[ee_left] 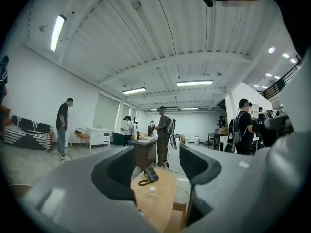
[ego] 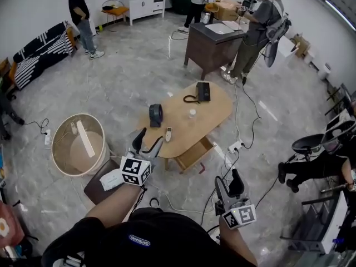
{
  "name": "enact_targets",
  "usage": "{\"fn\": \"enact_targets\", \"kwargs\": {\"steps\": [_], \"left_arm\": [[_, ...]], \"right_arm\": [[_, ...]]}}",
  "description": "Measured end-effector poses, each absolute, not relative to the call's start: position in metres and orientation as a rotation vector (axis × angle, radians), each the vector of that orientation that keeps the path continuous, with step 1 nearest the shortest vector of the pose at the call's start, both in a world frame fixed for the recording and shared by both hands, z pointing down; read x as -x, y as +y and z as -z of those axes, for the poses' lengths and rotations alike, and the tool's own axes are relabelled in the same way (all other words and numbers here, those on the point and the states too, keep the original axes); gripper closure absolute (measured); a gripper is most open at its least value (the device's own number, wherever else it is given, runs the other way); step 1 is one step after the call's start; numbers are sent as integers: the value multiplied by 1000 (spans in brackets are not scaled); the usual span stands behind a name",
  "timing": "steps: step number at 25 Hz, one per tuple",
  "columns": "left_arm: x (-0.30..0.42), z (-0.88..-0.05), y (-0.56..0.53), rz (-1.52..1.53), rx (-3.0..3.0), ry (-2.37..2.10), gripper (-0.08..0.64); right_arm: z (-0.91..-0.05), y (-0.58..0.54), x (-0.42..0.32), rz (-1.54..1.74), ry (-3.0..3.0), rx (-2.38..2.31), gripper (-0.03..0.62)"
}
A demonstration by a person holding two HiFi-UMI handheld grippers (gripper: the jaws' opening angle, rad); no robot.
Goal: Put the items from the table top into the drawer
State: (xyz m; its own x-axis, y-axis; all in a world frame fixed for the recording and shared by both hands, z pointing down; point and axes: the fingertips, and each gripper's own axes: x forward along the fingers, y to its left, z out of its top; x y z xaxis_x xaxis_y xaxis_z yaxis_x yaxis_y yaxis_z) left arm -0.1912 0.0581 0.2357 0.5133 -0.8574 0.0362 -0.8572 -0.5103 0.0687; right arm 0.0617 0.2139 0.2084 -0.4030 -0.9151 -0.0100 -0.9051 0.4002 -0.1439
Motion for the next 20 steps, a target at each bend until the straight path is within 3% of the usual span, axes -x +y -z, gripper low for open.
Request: {"fn": "enact_targets", "kwargs": {"steps": [7,20], "left_arm": [[227,-259,-3,-24,-2653,-1473,266],[211,-275,-62,-96,-2608,-1551,276]], "right_arm": [[-219,156,-21,223,2621,1697,288],[-223,56,-35,187,2627,1597,301]]}}
